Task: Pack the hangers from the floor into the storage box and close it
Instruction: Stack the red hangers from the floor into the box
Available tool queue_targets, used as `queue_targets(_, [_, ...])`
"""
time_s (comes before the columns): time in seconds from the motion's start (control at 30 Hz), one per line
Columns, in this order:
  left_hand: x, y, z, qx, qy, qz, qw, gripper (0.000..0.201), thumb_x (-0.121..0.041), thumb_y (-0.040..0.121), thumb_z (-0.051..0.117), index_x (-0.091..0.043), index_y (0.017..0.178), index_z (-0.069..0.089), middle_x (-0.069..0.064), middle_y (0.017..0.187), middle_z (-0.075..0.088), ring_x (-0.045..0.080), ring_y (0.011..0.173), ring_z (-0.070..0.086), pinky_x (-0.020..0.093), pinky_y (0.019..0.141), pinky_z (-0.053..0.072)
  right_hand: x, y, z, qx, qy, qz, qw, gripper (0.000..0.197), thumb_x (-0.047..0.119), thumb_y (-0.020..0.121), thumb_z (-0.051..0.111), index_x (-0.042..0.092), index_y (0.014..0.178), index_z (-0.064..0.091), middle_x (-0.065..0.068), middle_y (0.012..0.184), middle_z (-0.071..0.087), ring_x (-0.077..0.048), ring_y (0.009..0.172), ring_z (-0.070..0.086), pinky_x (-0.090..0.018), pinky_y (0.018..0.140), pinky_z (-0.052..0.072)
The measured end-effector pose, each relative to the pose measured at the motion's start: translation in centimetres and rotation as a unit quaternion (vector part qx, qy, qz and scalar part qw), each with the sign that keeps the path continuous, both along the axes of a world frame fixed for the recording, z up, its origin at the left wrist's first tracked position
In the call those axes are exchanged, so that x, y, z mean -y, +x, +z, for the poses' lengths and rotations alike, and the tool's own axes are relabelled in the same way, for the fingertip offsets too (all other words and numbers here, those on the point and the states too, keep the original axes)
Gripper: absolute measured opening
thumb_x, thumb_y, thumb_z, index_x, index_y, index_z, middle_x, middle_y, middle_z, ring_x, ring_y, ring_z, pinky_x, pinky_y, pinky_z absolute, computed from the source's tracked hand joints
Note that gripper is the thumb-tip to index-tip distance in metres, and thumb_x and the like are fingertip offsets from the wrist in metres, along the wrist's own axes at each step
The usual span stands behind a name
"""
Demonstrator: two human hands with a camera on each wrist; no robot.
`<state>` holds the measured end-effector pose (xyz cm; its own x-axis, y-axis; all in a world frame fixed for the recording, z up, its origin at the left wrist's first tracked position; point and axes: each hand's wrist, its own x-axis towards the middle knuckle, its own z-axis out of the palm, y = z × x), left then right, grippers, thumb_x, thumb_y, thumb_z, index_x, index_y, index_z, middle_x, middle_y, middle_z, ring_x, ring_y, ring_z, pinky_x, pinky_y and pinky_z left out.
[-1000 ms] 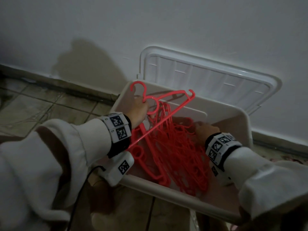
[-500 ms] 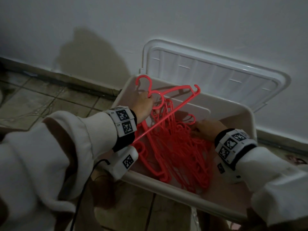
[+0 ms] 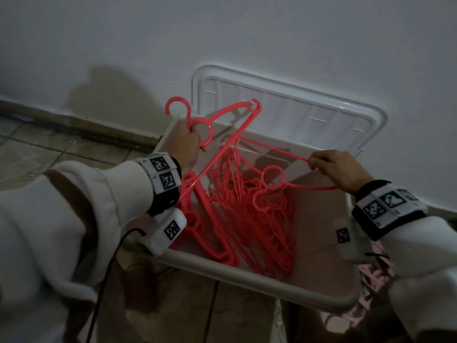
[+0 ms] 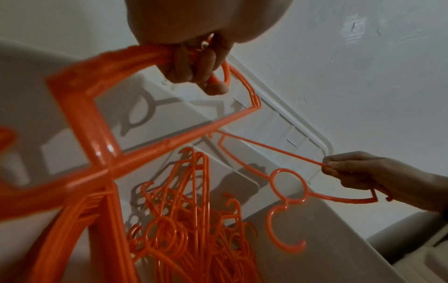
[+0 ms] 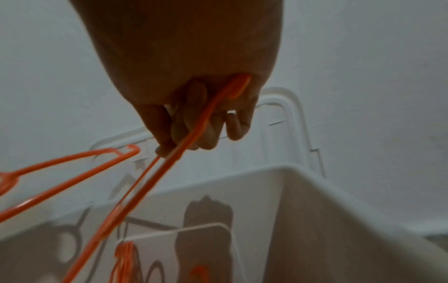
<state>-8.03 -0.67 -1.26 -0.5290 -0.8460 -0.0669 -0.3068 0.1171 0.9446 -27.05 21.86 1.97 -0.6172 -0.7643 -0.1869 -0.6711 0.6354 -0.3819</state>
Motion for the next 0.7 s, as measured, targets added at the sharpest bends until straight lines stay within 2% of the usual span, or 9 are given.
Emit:
queue_targets(0.1, [-0.3,0.2,0.1,0.007,-0.003,0.006,1.000,0.027,-0.031,0.076,0.033,-0.026,0.064,0.057,0.024,0.067,0.065,0.021,0.038,0.036,0.031,0.049,0.033,-1.2,-0.8,-0.3,0.099,-0.113,-0.059,0.987,0.033,0.012,0.092,0.046,0.020,0.061,0.051,0.007,0.043,0.040,-0.005,0.043,0.038,-0.018,0.048,0.027])
queue_targets(0.2, [-0.1,0.0,-0.4,0.012,0.004,0.012,1.000,0.026,-0.032,0.075,0.032,-0.028,0.070,0.058,0.017,0.065,0.063,0.020,0.038,0.038,0.032,0.050,0.036,-1.9,-1.1,-0.5,0.219,-0.224,-0.108,0.943,0.033,0.006,0.095,0.038,0.011,0.064,0.048,0.010,0.036,0.031,-0.001,0.033,0.025,-0.010,0.036,0.019])
queue_targets(0.3, [0.0,-0.1,-0.2,0.004,0.019,0.014,1.000,0.022,-0.027,0.068,0.035,-0.023,0.062,0.055,0.020,0.065,0.059,0.021,0.042,0.039,0.033,0.050,0.033,-2.2,-0.9,-0.4,0.329,-0.254,-0.108,0.903,0.033,0.005,0.099,0.028,0.008,0.068,0.042,0.012,0.036,0.027,0.002,0.032,0.022,-0.009,0.033,0.020])
queue_targets(0.33, [0.3,-0.4,-0.4,-0.005,0.034,0.035,0.999,0.023,-0.025,0.070,0.036,-0.019,0.063,0.058,0.023,0.068,0.060,0.025,0.044,0.041,0.035,0.051,0.034,-2.2,-0.7,-0.5,0.345,-0.253,-0.101,0.898,0.033,0.006,0.099,0.027,0.009,0.070,0.041,0.012,0.037,0.029,0.002,0.033,0.025,-0.009,0.034,0.023])
queue_targets(0.4, [0.8,-0.8,-0.4,-0.037,0.074,0.084,0.993,0.029,-0.020,0.084,0.038,-0.002,0.086,0.060,0.021,0.068,0.060,0.028,0.043,0.050,0.035,0.047,0.039,-2.1,-0.2,-0.5,0.335,-0.231,-0.093,0.909,0.033,0.007,0.100,0.027,0.011,0.071,0.042,0.008,0.041,0.038,-0.001,0.036,0.035,-0.011,0.040,0.028])
queue_targets(0.47, [0.8,-1.0,-0.3,-0.055,0.099,0.084,0.990,0.020,-0.011,0.094,0.033,-0.003,0.090,0.051,0.008,0.057,0.055,0.010,0.027,0.038,0.016,0.037,0.029,-2.1,0.3,-0.6,0.362,-0.215,-0.095,0.902,0.030,0.009,0.099,0.028,0.013,0.073,0.043,0.003,0.045,0.048,-0.003,0.039,0.043,-0.014,0.046,0.033])
queue_targets(0.53, [0.3,-0.7,-0.2,-0.049,0.106,0.036,0.993,0.019,-0.002,0.092,0.030,-0.012,0.084,0.044,0.005,0.055,0.050,0.002,0.024,0.028,0.009,0.033,0.021,-1.9,0.9,-0.5,0.447,-0.239,-0.109,0.855,0.024,0.013,0.097,0.031,0.013,0.076,0.042,-0.001,0.048,0.055,-0.007,0.039,0.046,-0.016,0.042,0.036])
queue_targets(0.6, [-0.7,0.0,0.2,-0.072,0.115,-0.016,0.991,0.025,0.006,0.086,0.030,-0.016,0.082,0.040,0.008,0.057,0.047,0.003,0.025,0.030,0.010,0.032,0.022,-1.5,1.9,-0.2,0.499,-0.255,-0.121,0.819,0.018,0.018,0.095,0.034,0.014,0.078,0.042,-0.003,0.055,0.059,-0.010,0.042,0.054,-0.015,0.040,0.041])
queue_targets(0.7, [-2.4,0.2,0.3,-0.032,0.120,-0.071,0.990,0.009,-0.007,0.075,0.048,-0.013,0.079,0.043,0.007,0.058,0.046,0.005,0.028,0.037,0.014,0.029,0.027,-0.1,4.0,0.0,0.569,-0.242,-0.107,0.779,0.011,0.021,0.087,0.047,0.015,0.081,0.040,-0.007,0.068,0.071,-0.014,0.059,0.069,-0.027,0.053,0.057])
